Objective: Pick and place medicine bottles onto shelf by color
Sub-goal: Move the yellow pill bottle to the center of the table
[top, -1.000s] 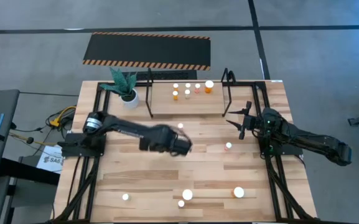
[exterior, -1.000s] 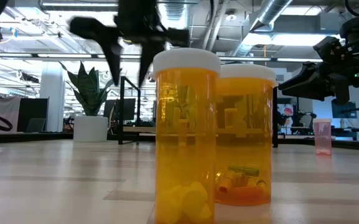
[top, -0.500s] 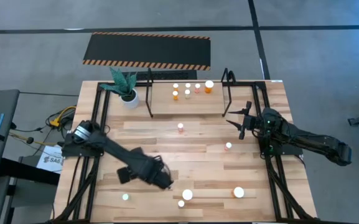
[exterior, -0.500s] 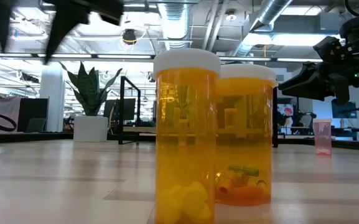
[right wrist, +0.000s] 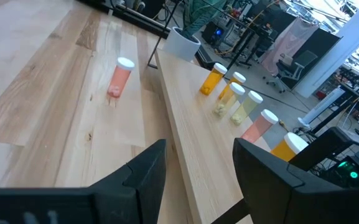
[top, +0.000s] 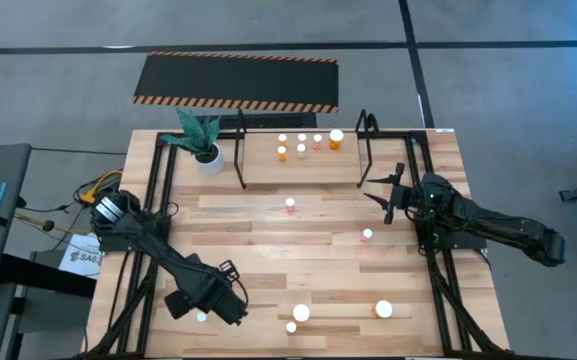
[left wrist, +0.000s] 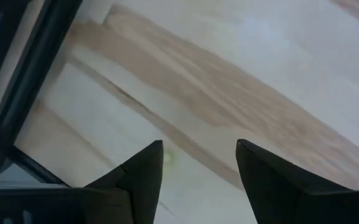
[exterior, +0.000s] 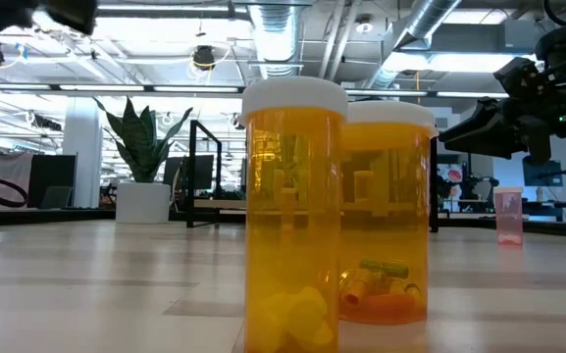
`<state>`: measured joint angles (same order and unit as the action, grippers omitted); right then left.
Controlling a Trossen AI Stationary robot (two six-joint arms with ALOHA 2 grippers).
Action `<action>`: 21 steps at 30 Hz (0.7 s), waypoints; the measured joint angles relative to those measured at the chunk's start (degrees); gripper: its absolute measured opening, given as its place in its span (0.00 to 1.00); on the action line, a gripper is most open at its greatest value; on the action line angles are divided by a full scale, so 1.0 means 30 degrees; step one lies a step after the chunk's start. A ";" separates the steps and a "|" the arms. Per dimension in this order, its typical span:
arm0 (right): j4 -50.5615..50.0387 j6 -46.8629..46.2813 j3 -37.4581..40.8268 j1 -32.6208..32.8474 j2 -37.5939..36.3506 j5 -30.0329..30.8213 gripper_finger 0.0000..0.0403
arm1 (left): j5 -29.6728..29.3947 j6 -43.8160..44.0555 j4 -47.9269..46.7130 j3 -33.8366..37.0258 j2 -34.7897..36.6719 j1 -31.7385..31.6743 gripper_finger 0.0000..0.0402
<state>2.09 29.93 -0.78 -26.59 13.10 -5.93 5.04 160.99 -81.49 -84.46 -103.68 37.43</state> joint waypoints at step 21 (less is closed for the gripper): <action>0.0007 0.0000 0.0000 0.0000 0.0003 0.0000 0.51 | 0.0159 0.6130 0.4867 0.2344 0.0000 0.2390 0.82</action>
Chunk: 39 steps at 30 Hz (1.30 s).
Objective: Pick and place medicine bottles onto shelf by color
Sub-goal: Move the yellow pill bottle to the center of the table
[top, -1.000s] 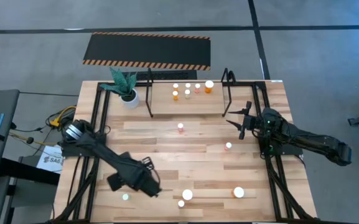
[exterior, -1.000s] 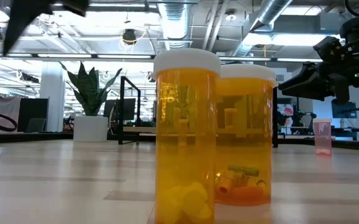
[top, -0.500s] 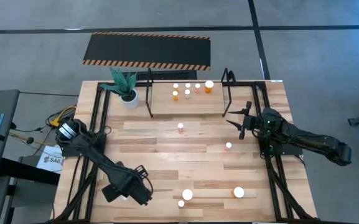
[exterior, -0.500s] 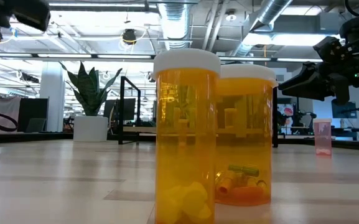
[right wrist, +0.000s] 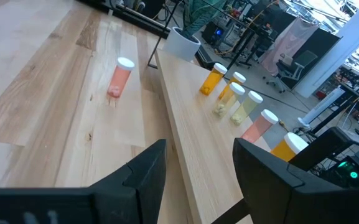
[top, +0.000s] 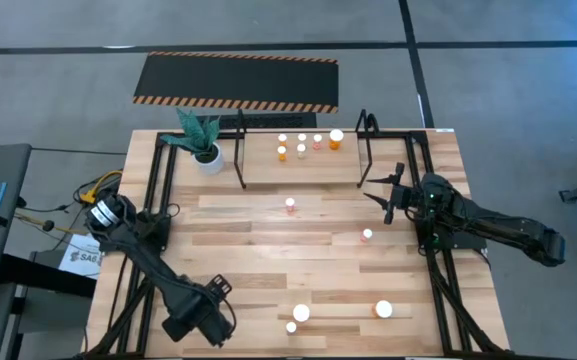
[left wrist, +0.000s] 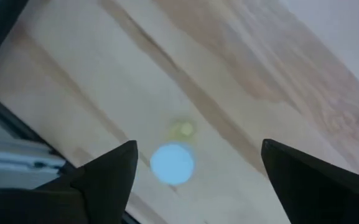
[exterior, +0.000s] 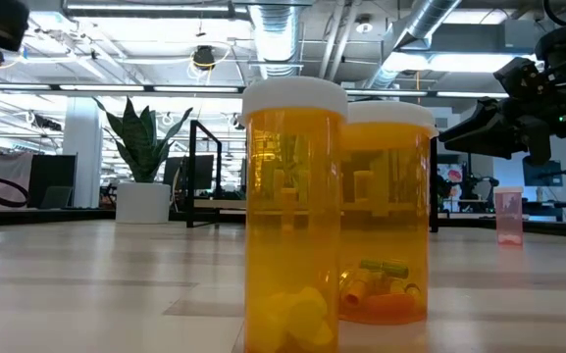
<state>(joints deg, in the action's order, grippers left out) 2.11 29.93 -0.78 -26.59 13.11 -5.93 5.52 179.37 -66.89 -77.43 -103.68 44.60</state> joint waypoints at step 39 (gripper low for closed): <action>0.0000 0.0000 0.0000 -0.0003 0.0004 0.0000 0.51 | -0.0290 -0.1740 0.5563 0.3337 -0.0168 0.0523 0.42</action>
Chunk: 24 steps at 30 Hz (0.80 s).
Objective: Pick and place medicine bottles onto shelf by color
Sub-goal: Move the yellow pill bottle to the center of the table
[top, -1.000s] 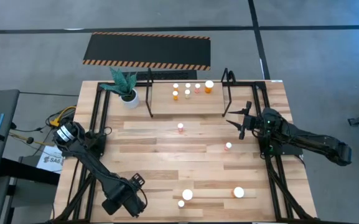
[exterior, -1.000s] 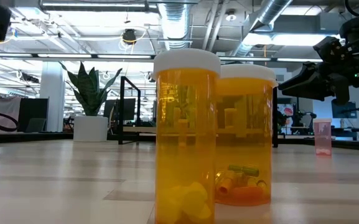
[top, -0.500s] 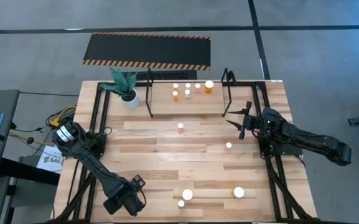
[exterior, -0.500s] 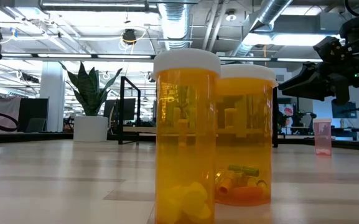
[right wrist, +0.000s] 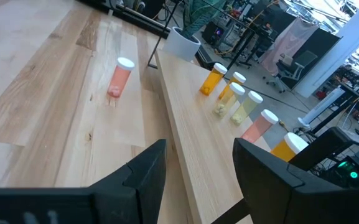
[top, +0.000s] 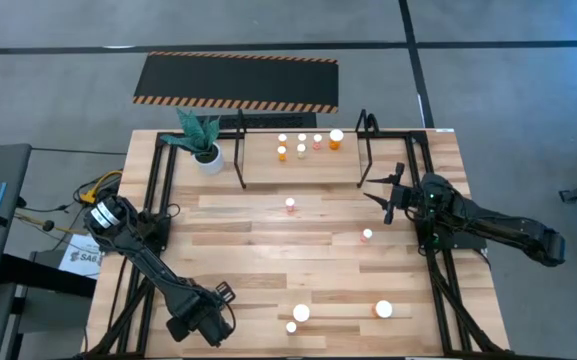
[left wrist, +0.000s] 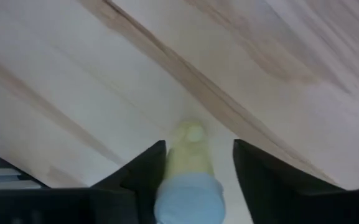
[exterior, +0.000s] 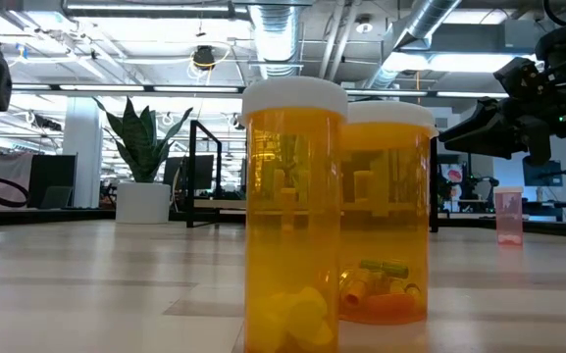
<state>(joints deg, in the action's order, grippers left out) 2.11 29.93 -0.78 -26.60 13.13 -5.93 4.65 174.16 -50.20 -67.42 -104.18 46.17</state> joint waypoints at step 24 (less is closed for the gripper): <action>0.0000 0.0000 0.0000 0.0001 0.0000 0.0000 0.51 | -0.0906 -1.0392 -0.0514 -0.0022 0.0015 -0.5298 0.23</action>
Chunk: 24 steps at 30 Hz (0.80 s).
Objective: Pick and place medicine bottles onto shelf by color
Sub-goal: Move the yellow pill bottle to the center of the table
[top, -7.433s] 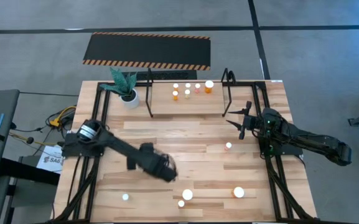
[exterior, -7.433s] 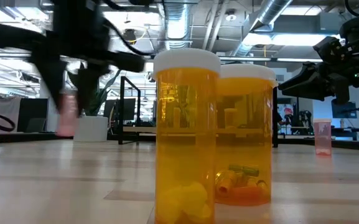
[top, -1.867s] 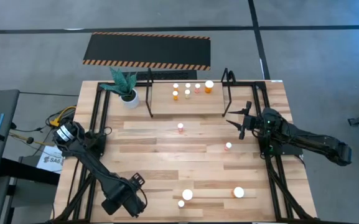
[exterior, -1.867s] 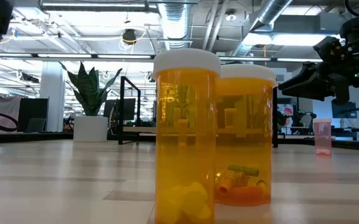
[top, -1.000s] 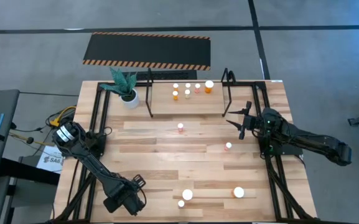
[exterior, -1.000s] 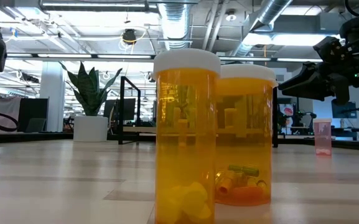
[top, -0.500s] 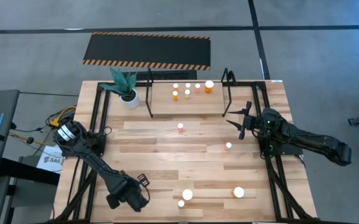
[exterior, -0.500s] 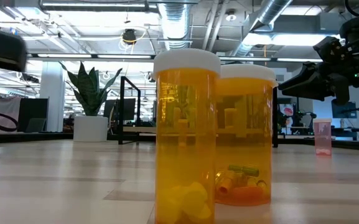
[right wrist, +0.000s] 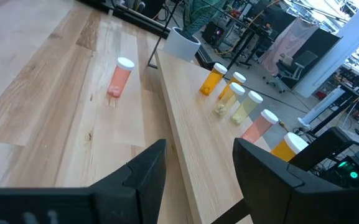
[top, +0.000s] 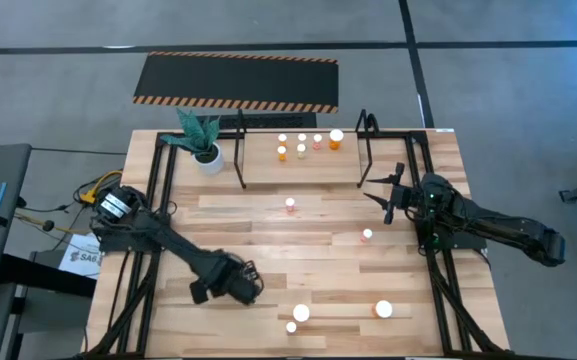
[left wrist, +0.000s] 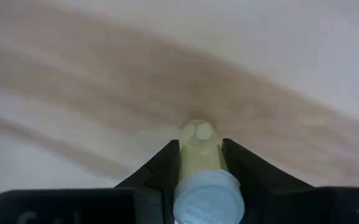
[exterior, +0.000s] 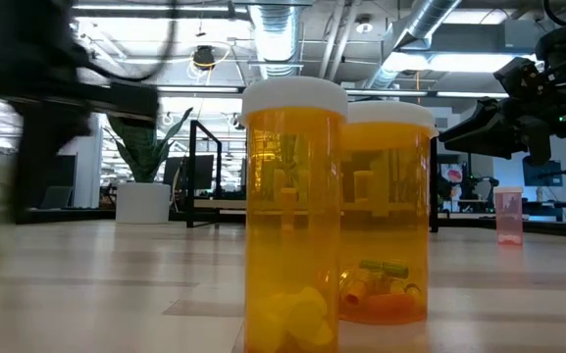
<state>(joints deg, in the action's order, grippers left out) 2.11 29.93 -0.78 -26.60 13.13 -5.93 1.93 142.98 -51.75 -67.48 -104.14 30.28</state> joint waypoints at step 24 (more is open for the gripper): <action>0.0000 0.0000 0.0000 -0.0005 -0.0007 0.0000 0.51 | -0.2096 -1.5364 -0.0254 -0.2016 0.0000 -1.0404 0.23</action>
<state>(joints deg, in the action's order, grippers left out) 2.11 29.93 -0.78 -26.61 13.10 -5.93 -4.36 96.89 -52.51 -73.53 -104.14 -0.93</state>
